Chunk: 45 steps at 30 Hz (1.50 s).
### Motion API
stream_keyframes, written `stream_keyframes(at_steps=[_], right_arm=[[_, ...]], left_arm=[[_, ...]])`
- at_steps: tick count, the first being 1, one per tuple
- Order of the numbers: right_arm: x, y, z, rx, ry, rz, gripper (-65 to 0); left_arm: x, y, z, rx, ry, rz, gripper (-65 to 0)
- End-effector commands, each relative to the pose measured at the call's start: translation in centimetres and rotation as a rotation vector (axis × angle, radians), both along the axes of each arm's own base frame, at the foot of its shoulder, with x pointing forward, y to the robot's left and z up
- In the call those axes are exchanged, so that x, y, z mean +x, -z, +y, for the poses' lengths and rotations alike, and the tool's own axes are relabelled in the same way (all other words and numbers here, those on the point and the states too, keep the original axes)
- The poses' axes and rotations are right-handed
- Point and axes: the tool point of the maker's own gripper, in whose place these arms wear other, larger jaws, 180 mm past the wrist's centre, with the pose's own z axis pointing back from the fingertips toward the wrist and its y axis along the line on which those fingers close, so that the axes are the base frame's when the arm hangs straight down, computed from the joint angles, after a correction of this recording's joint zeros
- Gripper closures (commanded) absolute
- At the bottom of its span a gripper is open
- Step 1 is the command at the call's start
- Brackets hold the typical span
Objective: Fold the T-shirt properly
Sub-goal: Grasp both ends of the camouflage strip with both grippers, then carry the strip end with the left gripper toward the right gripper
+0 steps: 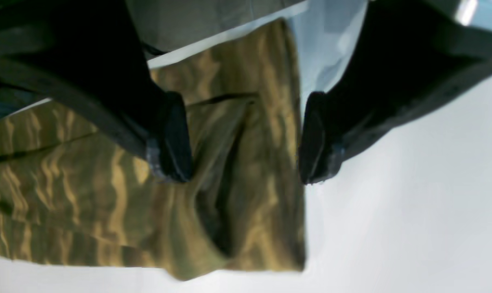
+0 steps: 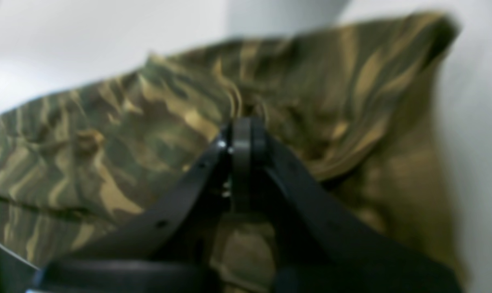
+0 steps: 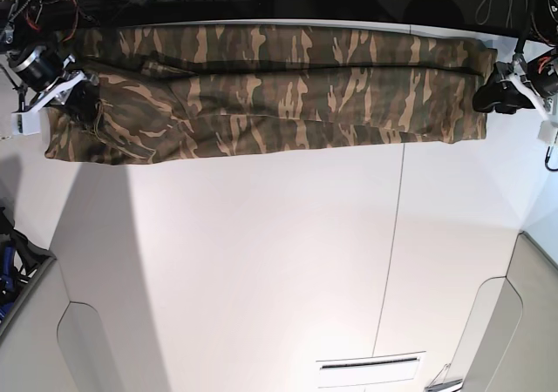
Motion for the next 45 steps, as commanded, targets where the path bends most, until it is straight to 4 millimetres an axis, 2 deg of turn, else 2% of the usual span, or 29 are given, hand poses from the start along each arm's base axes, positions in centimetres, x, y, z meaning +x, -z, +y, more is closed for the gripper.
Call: stream_keyframes(at_steps=[1, 4, 12, 17, 26, 32, 39, 41, 45], right_arm=[[0.7, -0.8, -0.3, -0.004, -0.004, -0.038, 0.0], [0.6, -0.5, 0.3, 0.006, -0.018, -0.029, 0.0], [0.7, -0.5, 0.3, 0.006, -0.014, -0.029, 0.0], [0.7, -0.5, 0.3, 0.006, -0.014, -0.029, 0.0], [0.6, -0.4, 0.4, 0.008, -0.018, -0.02, 0.0], [0.5, -0.3, 0.4, 0.008, -0.018, -0.013, 0.0], [0.7, -0.6, 0.5, 0.028, -0.015, -0.024, 0.0], [0.7, -0.6, 0.6, 0.032, -0.014, -0.026, 0.0], [0.7, -0.6, 0.6, 0.032, -0.014, -0.026, 0.0]], left_arm=[[1.0, -1.2, 0.6, 0.004, -0.007, -0.053, -44.3], [0.8, -0.8, 1.1, -0.006, -0.032, -0.05, -44.3], [0.0, 0.5, 2.1, -0.03, -0.089, -0.025, -44.3], [0.1, 0.4, 1.9, -0.043, -0.092, -0.031, -44.3], [-0.4, 2.2, -0.9, -0.074, -0.015, 0.027, -44.3], [-0.7, 2.4, -1.1, -0.081, -0.005, 0.047, -44.3], [-1.1, 1.9, -2.6, -0.182, 0.013, 0.069, -44.2], [-1.1, 1.9, -2.6, -0.182, 0.013, 0.07, -41.2], [-1.2, 1.8, -2.8, -0.196, 0.017, 0.074, -28.7]])
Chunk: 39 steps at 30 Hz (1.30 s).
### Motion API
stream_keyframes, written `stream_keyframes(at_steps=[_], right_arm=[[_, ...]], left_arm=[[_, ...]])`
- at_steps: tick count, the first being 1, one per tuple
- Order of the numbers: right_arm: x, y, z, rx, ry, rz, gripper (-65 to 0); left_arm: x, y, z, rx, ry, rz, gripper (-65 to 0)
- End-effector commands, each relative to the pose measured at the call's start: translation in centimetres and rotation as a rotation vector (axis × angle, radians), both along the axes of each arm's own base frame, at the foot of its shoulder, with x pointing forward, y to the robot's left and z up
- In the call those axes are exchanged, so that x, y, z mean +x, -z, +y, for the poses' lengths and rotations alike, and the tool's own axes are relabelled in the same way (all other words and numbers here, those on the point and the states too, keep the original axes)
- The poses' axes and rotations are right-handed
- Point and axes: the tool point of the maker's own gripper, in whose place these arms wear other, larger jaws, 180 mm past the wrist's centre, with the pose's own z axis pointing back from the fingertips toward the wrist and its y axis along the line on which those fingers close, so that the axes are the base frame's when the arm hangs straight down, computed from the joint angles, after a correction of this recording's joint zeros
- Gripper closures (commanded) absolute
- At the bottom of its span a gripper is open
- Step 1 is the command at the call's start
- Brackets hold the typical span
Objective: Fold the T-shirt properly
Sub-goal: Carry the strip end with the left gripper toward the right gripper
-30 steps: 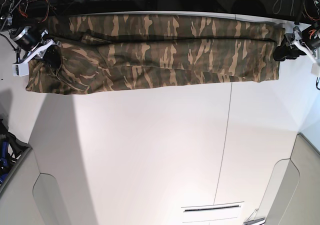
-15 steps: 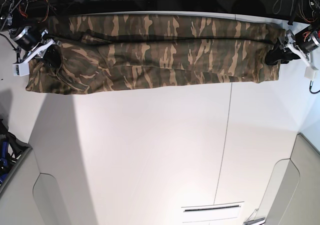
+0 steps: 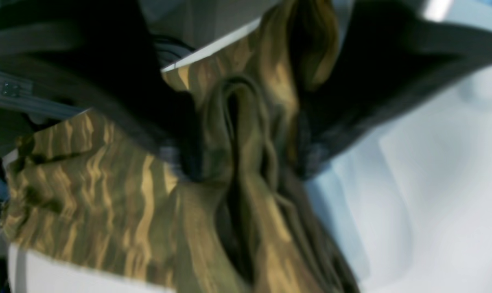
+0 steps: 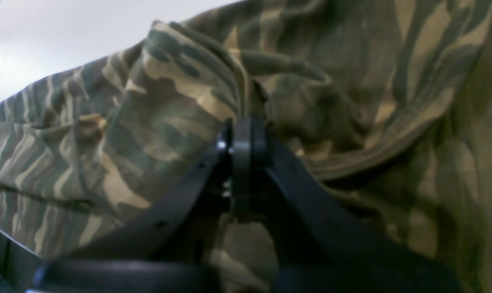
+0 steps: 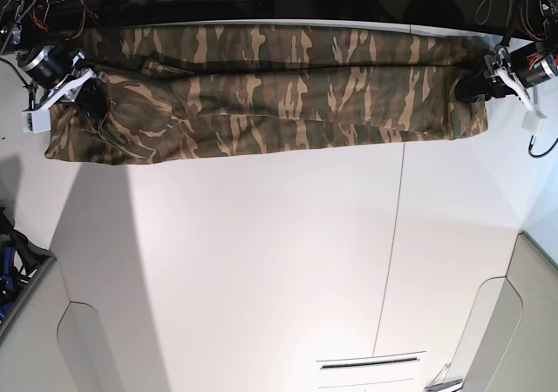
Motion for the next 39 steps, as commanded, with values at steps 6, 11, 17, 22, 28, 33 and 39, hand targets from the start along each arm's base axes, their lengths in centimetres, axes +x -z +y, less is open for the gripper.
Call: stream_keyframes(at_steps=[6, 11, 17, 22, 28, 33, 39], right_arm=[[1.0, -1.5, -0.1, 0.027, 0.006, -0.059, 0.0], [1.2, -1.8, 0.0, 0.04, 0.008, -0.068, 0.0], [1.7, -3.4, -0.6, 0.065, 0.034, -0.12, 0.0], [2.1, -5.8, -1.3, 0.062, 0.045, -0.177, 0.0], [2.4, -7.4, -1.5, 0.043, 0.038, -0.214, 0.0], [2.4, -7.4, -1.5, 0.042, 0.038, -0.214, -1.2], [2.4, -7.4, -1.5, 0.042, 0.038, -0.213, -9.0]], left_arm=[[0.6, -0.9, 0.3, 0.0, 0.005, -0.032, -1.9], [2.1, -1.8, 0.8, 0.004, -0.038, -0.108, 0.0], [4.3, -3.1, 2.3, 0.072, -0.05, -0.171, 0.0], [6.1, -5.3, 4.7, 0.147, -0.064, -0.223, 0.0], [7.4, -8.0, 6.9, 0.232, -0.026, -0.253, 0.0], [8.1, -10.3, 6.4, 0.285, 0.057, -0.277, 0.0], [8.5, -13.6, 1.3, 0.286, 0.228, -0.362, 0.0]])
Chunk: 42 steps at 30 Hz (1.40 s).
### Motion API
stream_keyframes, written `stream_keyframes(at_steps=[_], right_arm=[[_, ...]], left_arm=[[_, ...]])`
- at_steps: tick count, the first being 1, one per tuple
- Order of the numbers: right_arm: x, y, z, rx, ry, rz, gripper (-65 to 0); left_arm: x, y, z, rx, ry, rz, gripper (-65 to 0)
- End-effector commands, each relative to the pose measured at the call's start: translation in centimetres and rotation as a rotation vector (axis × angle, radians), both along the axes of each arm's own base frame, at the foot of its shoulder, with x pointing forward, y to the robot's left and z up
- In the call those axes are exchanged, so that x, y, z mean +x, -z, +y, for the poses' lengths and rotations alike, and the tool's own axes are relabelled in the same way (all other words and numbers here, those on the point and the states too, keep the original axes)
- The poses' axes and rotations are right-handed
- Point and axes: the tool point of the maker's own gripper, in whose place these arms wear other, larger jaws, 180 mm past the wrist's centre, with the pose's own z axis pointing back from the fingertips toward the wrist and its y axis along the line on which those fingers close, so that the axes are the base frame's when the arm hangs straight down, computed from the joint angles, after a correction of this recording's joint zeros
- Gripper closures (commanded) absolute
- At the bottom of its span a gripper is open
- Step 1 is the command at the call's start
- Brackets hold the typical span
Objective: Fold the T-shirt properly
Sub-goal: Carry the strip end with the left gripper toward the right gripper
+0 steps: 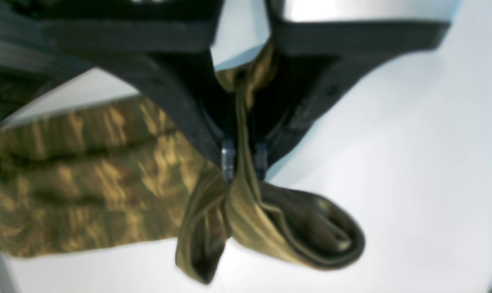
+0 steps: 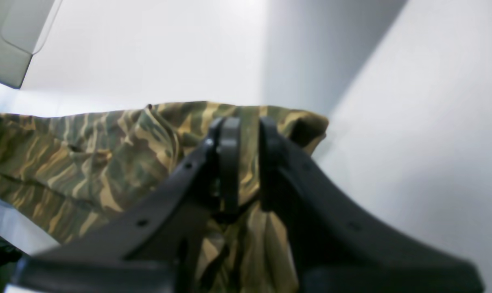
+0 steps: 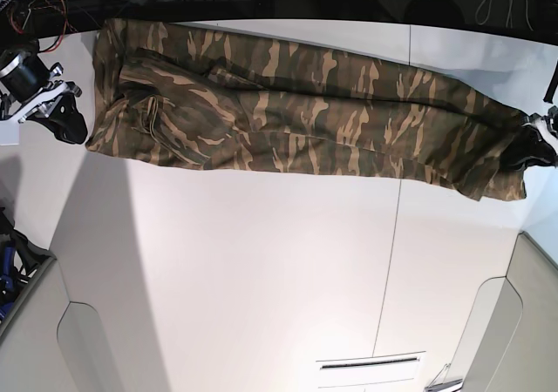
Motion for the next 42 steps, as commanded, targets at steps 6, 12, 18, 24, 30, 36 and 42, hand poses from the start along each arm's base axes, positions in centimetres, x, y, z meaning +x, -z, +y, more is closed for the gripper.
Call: stream_keyframes(at_steps=[6, 12, 18, 24, 30, 36, 42], right_arm=[[0.6, -1.4, -0.4, -0.008, -0.001, -0.048, -9.0], [0.6, -1.3, -0.4, -0.013, -0.001, -0.045, -9.0], [0.4, -0.9, -0.6, -0.036, -0.003, -0.028, -9.0], [0.3, -0.6, -0.7, -0.047, -0.006, -0.011, -19.9], [-0.7, 0.5, -0.6, -0.061, -0.026, 0.051, -35.2], [-1.7, 2.4, -1.1, -0.085, -0.021, 0.133, -35.6], [-2.8, 4.9, -1.5, -0.036, 0.003, 0.204, -35.6]], left_arm=[[0.6, -5.3, -6.9, -0.062, 0.182, -0.193, 0.0], [-0.8, -5.0, -14.0, -0.136, 0.335, -0.217, 0.0], [-1.2, -1.8, -18.7, -0.159, 0.378, -0.204, 0.0], [-2.2, 1.1, -22.8, -0.153, 0.425, -0.167, 0.0], [-3.3, 2.6, -25.8, -0.155, 0.472, -0.14, 0.0], [-3.4, 3.7, -27.8, -0.218, 0.443, -0.109, -26.2], [-3.4, 3.3, -29.3, -0.313, 0.42, -0.107, -29.5]])
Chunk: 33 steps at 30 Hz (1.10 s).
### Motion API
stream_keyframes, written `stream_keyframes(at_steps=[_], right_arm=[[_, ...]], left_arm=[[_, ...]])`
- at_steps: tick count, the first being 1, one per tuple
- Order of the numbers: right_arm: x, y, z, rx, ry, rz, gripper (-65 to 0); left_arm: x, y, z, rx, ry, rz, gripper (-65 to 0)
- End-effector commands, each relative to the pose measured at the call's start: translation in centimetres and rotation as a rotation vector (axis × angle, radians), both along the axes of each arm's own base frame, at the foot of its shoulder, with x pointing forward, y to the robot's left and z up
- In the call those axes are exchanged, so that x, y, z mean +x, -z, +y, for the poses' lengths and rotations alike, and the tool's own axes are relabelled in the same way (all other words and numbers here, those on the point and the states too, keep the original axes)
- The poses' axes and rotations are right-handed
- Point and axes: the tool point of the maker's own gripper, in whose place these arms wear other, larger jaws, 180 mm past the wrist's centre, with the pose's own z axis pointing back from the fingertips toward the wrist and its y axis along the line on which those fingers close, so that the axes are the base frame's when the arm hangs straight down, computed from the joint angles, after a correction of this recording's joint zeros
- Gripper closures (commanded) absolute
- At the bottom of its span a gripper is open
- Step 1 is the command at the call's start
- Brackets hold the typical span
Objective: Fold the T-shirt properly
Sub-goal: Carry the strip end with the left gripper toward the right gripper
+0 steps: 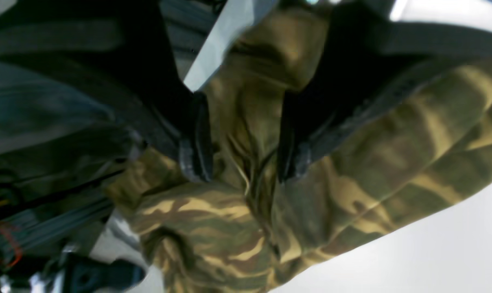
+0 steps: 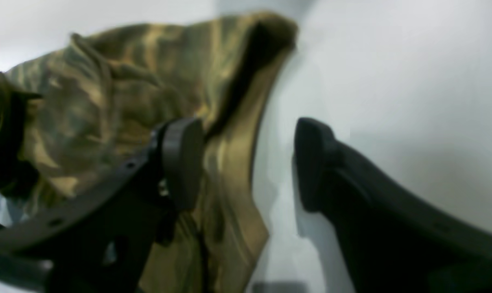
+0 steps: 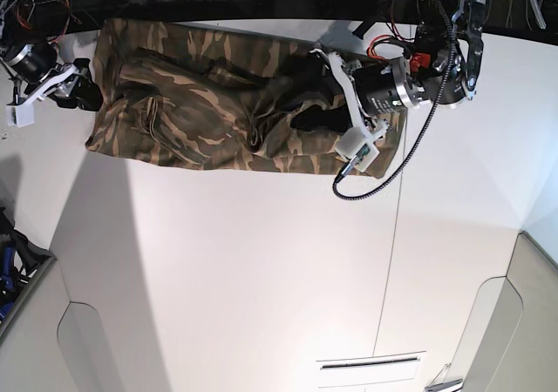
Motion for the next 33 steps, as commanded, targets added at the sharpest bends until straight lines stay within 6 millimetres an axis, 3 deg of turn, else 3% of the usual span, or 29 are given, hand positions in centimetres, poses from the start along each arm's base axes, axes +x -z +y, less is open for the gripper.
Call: stream_keyframes(at_steps=[1, 10, 16, 22, 24, 28, 29, 33], right_arm=[[0.5, -0.6, -0.3, 0.0, -0.003, -0.026, -35.6], [-0.7, 2.4, 2.7, 0.137, -0.027, 0.053, -35.6], [-0.8, 2.9, 5.8, 0.187, -0.101, 0.071, -35.6], [-1.0, 3.2, 6.9, 0.195, -0.136, 0.082, -35.4], [-1.0, 3.2, 6.9, 0.194, -0.136, 0.082, -28.8], [-1.0, 3.2, 6.8, 0.188, -0.139, 0.085, -2.6], [-1.1, 3.3, 6.8, 0.18, -0.144, 0.086, 0.0], [-1.3, 3.7, 6.3, 0.126, -0.159, 0.106, 0.0]], left_arm=[[0.5, -1.5, -0.5, -0.058, -0.007, -0.035, -29.5], [0.4, -2.7, -1.3, -0.145, -0.005, -0.027, -29.5], [0.4, -2.7, -1.2, -0.142, -0.004, -0.027, -29.5], [0.4, -2.6, -1.2, -0.137, -0.003, -0.024, -29.5], [0.4, -2.6, -1.1, -0.136, -0.002, -0.025, -29.5], [0.3, -2.7, -1.2, -0.137, 0.01, -0.034, -29.4], [0.3, -2.7, -1.2, -0.137, 0.01, -0.034, -29.5], [0.3, -2.5, -1.0, -0.123, 0.008, -0.035, -29.5]])
